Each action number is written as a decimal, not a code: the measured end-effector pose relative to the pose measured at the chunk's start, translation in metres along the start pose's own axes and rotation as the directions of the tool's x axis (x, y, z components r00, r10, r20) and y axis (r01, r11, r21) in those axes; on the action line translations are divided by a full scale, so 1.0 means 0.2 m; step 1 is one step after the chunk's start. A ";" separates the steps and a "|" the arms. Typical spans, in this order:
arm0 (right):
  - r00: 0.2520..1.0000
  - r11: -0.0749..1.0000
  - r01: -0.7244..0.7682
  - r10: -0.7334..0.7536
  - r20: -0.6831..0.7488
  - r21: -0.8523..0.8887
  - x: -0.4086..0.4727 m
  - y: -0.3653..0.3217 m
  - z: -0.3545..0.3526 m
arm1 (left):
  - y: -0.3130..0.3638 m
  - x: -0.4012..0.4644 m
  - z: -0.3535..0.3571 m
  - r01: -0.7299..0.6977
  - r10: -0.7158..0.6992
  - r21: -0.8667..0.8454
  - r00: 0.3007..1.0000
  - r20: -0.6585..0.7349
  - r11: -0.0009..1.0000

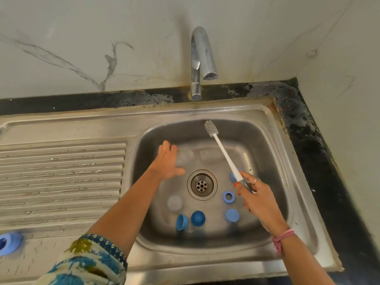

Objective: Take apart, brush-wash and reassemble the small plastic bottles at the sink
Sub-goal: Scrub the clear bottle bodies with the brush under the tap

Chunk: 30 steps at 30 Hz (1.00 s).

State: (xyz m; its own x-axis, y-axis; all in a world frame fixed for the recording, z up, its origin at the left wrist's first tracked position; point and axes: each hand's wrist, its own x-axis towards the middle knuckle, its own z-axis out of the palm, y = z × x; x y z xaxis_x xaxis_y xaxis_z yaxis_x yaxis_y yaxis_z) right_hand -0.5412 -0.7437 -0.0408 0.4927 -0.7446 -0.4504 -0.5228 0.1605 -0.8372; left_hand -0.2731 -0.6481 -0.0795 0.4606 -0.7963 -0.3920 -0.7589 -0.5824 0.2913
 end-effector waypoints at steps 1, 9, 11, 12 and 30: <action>1.000 1.000 0.003 -0.003 -0.008 0.008 -0.01 0.01 -0.02 | 0.03 -0.01 -0.06 -0.077 0.075 -0.044 0.996 -0.054 0.996; 0.998 0.993 0.014 -0.006 -0.062 0.121 -0.08 0.01 -0.11 | 0.39 0.12 -0.51 -0.363 0.362 0.041 0.903 -0.230 0.931; 0.998 0.992 0.021 -0.013 -0.060 0.123 -0.09 0.01 -0.12 | 0.42 0.17 -0.56 -0.338 0.350 0.090 0.909 -0.226 0.937; 0.998 0.992 0.020 -0.013 -0.060 0.125 -0.09 0.00 -0.12 | 0.43 0.18 -0.57 -0.320 0.338 0.111 0.914 -0.226 0.941; 0.999 0.985 0.047 -0.044 -0.024 0.167 -0.06 -0.01 -0.11 | 0.35 0.14 -0.39 -0.147 0.039 -0.395 0.963 -0.268 0.907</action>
State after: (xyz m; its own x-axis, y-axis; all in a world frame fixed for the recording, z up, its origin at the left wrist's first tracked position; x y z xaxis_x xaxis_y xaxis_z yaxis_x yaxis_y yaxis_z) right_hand -0.5610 -0.7490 -0.0270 0.4985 -0.7662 -0.4055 -0.3756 0.2307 -0.8976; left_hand -0.2776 -0.7229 -0.0018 0.5367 -0.8333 -0.1321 -0.5739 -0.4754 0.6668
